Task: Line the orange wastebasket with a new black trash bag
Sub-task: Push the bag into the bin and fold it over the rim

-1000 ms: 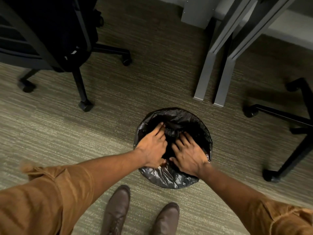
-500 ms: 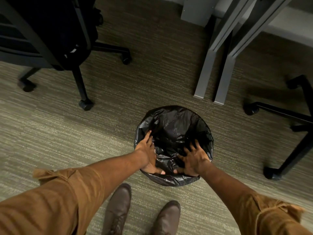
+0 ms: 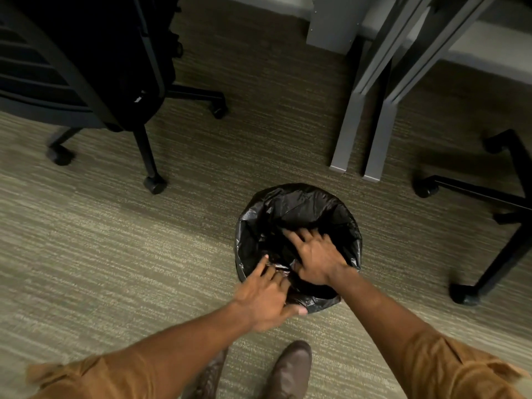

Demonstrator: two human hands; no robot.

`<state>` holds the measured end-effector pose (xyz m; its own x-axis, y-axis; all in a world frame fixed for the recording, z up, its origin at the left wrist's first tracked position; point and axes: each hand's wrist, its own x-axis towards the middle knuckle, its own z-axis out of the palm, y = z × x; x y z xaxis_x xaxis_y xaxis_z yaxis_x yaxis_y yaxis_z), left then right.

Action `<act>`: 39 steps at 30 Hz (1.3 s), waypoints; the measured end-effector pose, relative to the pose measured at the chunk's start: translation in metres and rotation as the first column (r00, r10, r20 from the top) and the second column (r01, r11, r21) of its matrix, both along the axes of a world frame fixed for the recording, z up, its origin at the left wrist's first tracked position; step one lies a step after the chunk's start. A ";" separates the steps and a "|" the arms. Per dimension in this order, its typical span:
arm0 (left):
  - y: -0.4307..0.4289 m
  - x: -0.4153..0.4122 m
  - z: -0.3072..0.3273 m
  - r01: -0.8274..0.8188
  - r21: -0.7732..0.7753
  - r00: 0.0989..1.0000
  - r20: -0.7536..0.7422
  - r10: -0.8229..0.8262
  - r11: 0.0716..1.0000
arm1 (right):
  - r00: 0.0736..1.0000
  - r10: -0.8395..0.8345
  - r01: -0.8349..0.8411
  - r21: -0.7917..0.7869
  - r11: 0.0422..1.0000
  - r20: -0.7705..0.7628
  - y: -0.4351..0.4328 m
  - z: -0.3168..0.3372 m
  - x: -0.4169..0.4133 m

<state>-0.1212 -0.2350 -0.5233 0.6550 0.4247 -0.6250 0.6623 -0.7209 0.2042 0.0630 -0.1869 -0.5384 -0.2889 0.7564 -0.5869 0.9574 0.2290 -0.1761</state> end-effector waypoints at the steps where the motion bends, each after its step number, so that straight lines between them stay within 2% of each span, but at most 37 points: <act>1: -0.007 -0.001 0.001 0.009 -0.021 1.000 -0.002 -0.009 1.000 | 0.999 -0.043 0.043 -0.002 0.999 0.003 0.011 0.000 0.000; 7: -0.025 0.000 -0.003 -0.019 -0.119 0.996 -0.091 0.009 0.993 | 0.971 -0.237 0.233 -0.111 0.966 -0.031 0.058 0.003 0.007; 9: -0.026 -0.001 -0.006 -0.049 -0.098 0.998 -0.053 0.044 0.994 | 0.954 -0.292 0.290 -0.039 0.956 -0.063 0.050 0.010 0.005; 12: -0.022 0.000 -0.009 -0.143 -0.016 0.989 0.029 0.143 0.990 | 0.924 -0.364 0.379 0.158 0.912 -0.116 0.014 0.022 0.004; 15: -0.014 -0.004 -0.005 -0.386 0.163 0.922 0.095 0.375 0.908 | 0.830 -0.511 0.557 0.320 0.766 -0.224 -0.040 0.029 0.003; 17: -0.005 -0.010 -0.002 -0.642 0.256 0.767 0.198 0.611 0.723 | 0.725 -0.630 0.683 0.414 0.602 -0.279 -0.075 0.030 0.002; 19: 0.001 -0.013 0.003 -0.863 0.224 0.502 0.298 0.812 0.452 | 0.532 -0.778 0.825 0.413 0.387 -0.335 -0.104 0.032 0.002; 21: 0.008 -0.022 0.004 -0.976 0.116 0.208 0.233 0.950 0.185 | 0.249 -0.868 0.955 0.260 0.146 -0.429 -0.117 0.031 -0.006; 22: 0.009 -0.022 0.004 -1.000 0.002 0.029 0.184 0.982 0.029 | 0.089 -0.884 0.990 0.140 0.027 -0.460 -0.122 0.031 -0.010; 24: 0.009 -0.020 0.003 -0.927 -0.233 -0.314 0.061 0.947 -0.293 | -0.185 -0.862 0.983 -0.087 -0.163 -0.472 -0.126 0.032 -0.019; 25: 0.007 -0.020 0.000 -0.878 -0.293 -0.398 0.009 0.918 -0.378 | -0.271 -0.845 0.962 -0.169 -0.216 -0.461 -0.127 0.031 -0.024; 27: 0.002 -0.021 -0.006 -0.832 -0.369 -0.434 -0.032 0.900 -0.414 | -0.351 -0.833 0.930 -0.259 -0.260 -0.427 -0.128 0.027 -0.032; 30: -0.002 -0.022 -0.016 -0.768 -0.473 -0.454 -0.076 0.888 -0.433 | -0.407 -0.825 0.901 -0.319 -0.292 -0.393 -0.126 0.017 -0.039; 35: 0.000 -0.026 -0.021 -0.693 -0.556 -0.454 -0.158 0.877 -0.459 | -0.426 -0.816 0.878 -0.395 -0.270 -0.390 -0.129 0.001 -0.035; 37: 0.001 -0.029 -0.020 -0.702 -0.574 -0.416 -0.150 0.897 -0.421 | -0.430 -0.814 0.862 -0.448 -0.240 -0.391 -0.132 -0.003 -0.029; 39: 0.003 -0.030 -0.013 -0.824 -0.492 -0.289 -0.059 0.956 -0.279 | -0.423 -0.816 0.856 -0.468 -0.217 -0.395 -0.135 -0.001 -0.023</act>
